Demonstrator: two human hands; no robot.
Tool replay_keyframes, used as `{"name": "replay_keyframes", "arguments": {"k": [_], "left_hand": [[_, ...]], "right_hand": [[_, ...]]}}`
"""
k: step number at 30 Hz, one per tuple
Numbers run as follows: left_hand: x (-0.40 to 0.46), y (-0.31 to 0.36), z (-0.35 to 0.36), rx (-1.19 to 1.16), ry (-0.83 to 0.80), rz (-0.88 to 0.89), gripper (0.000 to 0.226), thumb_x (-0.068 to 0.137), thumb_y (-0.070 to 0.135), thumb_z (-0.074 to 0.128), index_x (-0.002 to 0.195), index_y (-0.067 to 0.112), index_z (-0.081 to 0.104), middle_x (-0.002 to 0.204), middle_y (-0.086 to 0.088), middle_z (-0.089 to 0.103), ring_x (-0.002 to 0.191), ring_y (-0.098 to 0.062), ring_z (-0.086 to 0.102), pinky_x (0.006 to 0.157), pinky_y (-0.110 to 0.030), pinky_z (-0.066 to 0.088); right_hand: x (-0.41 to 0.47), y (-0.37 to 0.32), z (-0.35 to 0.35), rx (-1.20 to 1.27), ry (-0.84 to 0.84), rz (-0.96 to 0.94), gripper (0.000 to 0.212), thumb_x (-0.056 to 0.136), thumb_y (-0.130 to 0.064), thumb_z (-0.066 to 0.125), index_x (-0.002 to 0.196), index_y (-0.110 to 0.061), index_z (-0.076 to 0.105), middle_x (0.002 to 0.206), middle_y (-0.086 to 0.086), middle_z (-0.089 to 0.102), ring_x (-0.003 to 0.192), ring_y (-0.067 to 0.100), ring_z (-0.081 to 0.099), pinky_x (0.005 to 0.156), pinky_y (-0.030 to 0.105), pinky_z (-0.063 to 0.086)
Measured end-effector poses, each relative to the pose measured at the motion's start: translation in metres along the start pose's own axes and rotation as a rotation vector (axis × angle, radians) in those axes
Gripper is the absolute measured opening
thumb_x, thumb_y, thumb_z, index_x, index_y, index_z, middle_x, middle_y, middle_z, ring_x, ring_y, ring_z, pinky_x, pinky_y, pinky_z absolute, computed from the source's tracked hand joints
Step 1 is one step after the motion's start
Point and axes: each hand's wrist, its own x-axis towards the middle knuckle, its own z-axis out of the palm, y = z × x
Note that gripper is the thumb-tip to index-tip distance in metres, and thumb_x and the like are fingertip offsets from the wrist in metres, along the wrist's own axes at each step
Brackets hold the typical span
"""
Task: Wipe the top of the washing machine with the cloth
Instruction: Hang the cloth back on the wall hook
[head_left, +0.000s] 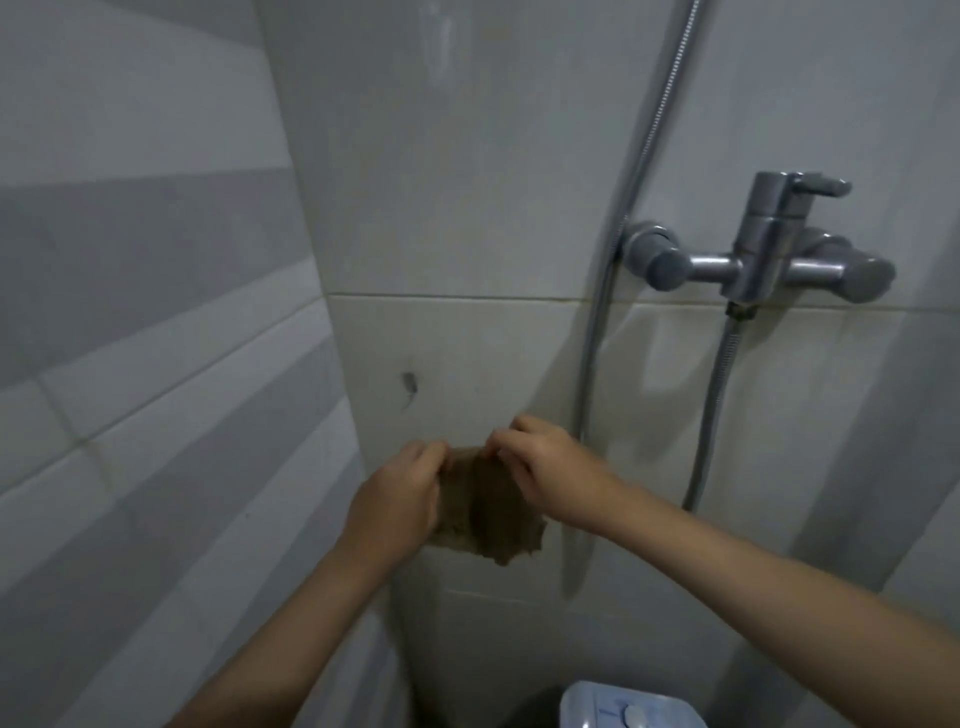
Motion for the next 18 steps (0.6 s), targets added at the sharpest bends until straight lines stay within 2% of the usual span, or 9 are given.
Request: {"name": "replay_keyframes", "arguments": {"k": [2,4,7,9,12,15,18], "left_hand": [[0.007,-0.027,-0.006,0.129,-0.052,0.055,0.017,0.075,0.003,0.068,0.091,0.008,0.065,0.080,-0.012,0.062,0.056,-0.028,0.059,0.043,-0.028,0.045],[0.016,-0.053,-0.008,0.228,-0.088,0.103,0.028,0.068,0.004,0.076,0.095,0.006,0.069,0.079,-0.013,0.063,0.053,-0.027,0.059,0.041,-0.026,0.043],[0.035,-0.083,-0.006,0.335,-0.130,0.141,0.036,0.062,0.000,0.079,0.097,0.002,0.070,0.074,-0.017,0.060,0.050,-0.031,0.058,0.036,-0.029,0.043],[0.050,-0.101,0.001,0.387,-0.130,0.153,0.036,0.062,-0.001,0.079,0.096,-0.001,0.069,0.071,-0.019,0.058,0.048,-0.033,0.057,0.035,-0.030,0.042],[0.070,-0.118,0.010,0.381,-0.154,0.082,0.029,0.075,0.006,0.071,0.103,-0.001,0.064,0.078,-0.021,0.055,0.054,-0.038,0.057,0.039,-0.037,0.045],[0.083,-0.128,0.021,0.366,-0.174,0.028,0.021,0.084,0.009,0.062,0.103,0.000,0.063,0.085,-0.023,0.055,0.060,-0.039,0.059,0.046,-0.041,0.047],[0.085,-0.130,0.034,0.338,-0.232,-0.053,0.026,0.091,0.019,0.054,0.112,0.004,0.059,0.100,-0.020,0.055,0.078,-0.037,0.060,0.061,-0.042,0.049]], "right_hand": [[0.027,-0.002,0.012,-0.093,-0.019,-0.032,0.016,0.089,-0.014,0.050,0.099,-0.011,0.062,0.091,0.015,0.052,0.073,0.034,0.055,0.063,0.044,0.053],[0.054,-0.002,0.023,-0.179,-0.049,-0.024,0.019,0.090,-0.019,0.052,0.102,-0.008,0.061,0.093,0.015,0.049,0.072,0.031,0.052,0.062,0.042,0.052],[0.087,-0.002,0.032,-0.180,-0.058,0.047,0.024,0.093,-0.035,0.045,0.097,-0.011,0.049,0.087,0.008,0.050,0.072,0.027,0.047,0.064,0.038,0.042],[0.108,-0.001,0.040,-0.214,-0.043,0.011,0.024,0.093,-0.037,0.042,0.095,-0.012,0.044,0.090,0.012,0.055,0.076,0.030,0.051,0.065,0.037,0.036],[0.130,0.000,0.051,-0.221,-0.098,0.063,0.027,0.097,-0.025,0.036,0.110,-0.005,0.048,0.109,0.019,0.052,0.092,0.034,0.051,0.070,0.042,0.039],[0.146,0.006,0.066,-0.294,-0.101,0.082,0.029,0.099,-0.020,0.034,0.112,0.001,0.049,0.117,0.023,0.046,0.098,0.039,0.050,0.072,0.046,0.043],[0.147,0.008,0.086,-0.319,-0.119,0.140,0.028,0.097,-0.016,0.036,0.114,0.002,0.049,0.123,0.022,0.046,0.104,0.039,0.050,0.076,0.045,0.045]]}}
